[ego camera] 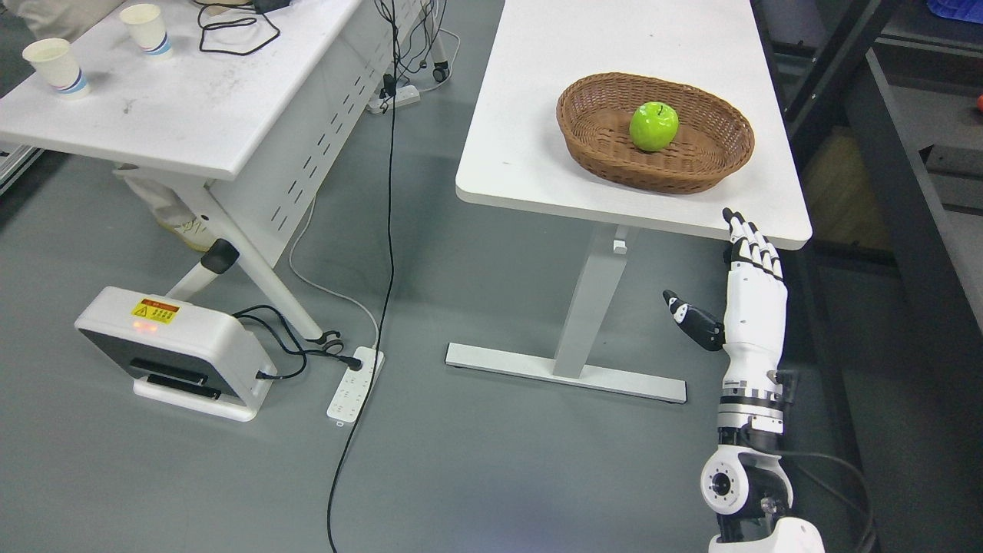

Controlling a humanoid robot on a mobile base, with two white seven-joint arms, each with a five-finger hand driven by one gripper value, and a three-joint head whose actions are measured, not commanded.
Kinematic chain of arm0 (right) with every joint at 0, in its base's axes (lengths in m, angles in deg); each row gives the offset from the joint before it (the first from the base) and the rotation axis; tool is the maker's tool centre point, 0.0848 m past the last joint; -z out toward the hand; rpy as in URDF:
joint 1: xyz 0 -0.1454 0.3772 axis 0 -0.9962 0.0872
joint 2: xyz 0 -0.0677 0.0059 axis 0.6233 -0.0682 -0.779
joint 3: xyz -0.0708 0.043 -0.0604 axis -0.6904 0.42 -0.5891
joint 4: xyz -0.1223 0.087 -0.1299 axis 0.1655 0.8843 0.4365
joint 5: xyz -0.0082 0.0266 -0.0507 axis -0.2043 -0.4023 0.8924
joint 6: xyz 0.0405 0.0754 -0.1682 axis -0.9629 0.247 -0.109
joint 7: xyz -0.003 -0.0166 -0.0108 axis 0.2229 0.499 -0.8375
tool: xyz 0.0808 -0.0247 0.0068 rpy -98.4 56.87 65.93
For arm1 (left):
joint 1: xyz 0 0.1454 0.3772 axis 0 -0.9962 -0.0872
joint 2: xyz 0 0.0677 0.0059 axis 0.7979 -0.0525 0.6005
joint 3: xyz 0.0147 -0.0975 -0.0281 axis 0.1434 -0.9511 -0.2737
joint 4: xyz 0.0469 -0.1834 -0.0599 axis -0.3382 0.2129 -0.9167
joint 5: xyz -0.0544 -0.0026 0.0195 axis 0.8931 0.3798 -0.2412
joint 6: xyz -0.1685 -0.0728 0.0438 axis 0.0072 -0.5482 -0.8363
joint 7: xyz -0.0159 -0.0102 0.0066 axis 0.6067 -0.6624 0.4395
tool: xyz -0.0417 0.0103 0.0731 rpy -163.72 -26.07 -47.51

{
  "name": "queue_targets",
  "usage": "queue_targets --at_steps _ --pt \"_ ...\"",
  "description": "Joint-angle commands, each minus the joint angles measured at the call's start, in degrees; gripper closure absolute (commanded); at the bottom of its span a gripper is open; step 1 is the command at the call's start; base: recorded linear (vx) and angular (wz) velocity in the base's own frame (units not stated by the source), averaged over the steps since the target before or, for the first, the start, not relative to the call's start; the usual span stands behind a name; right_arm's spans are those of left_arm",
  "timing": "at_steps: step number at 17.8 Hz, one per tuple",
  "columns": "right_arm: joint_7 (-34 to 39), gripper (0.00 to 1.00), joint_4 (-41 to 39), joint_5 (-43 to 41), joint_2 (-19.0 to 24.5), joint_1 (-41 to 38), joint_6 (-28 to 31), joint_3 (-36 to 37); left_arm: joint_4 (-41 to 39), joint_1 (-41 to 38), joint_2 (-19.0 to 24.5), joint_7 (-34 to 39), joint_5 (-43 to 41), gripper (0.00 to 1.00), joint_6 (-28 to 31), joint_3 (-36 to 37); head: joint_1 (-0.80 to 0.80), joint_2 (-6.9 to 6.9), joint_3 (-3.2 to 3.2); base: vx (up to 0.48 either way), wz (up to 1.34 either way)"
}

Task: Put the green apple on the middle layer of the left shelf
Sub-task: 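Reach the right hand toward the green apple in the wicker basket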

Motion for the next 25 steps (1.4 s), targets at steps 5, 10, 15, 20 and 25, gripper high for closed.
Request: queue_targets --at_steps 5,10,15,20,25 --pt "4.4 0.0 -0.3 1.2 -1.0 1.7 1.2 -0.7 0.0 0.0 1.0 0.0 0.0 0.0 0.0 0.0 0.0 0.0 0.0 0.325 -0.1" --pt "7.4 0.0 -0.3 -1.4 -1.0 1.8 1.5 -0.5 0.0 0.0 1.0 0.0 0.0 0.0 0.0 0.0 0.0 0.0 0.0 0.309 -0.05" --pt "7.3 0.0 -0.3 -6.0 -1.0 2.2 1.5 2.1 0.0 0.0 1.0 0.0 0.0 0.0 0.0 0.0 0.0 0.0 0.0 0.273 -0.01" --pt "7.4 0.0 -0.3 -11.8 -1.0 3.1 0.8 4.3 0.0 0.0 1.0 0.0 0.0 0.0 0.0 0.0 0.0 0.0 0.0 0.222 0.03" --pt "13.7 0.0 -0.2 -9.0 -1.0 2.3 0.8 1.7 0.0 0.0 1.0 0.0 0.0 0.0 0.0 0.0 0.0 0.0 0.0 0.179 0.01"
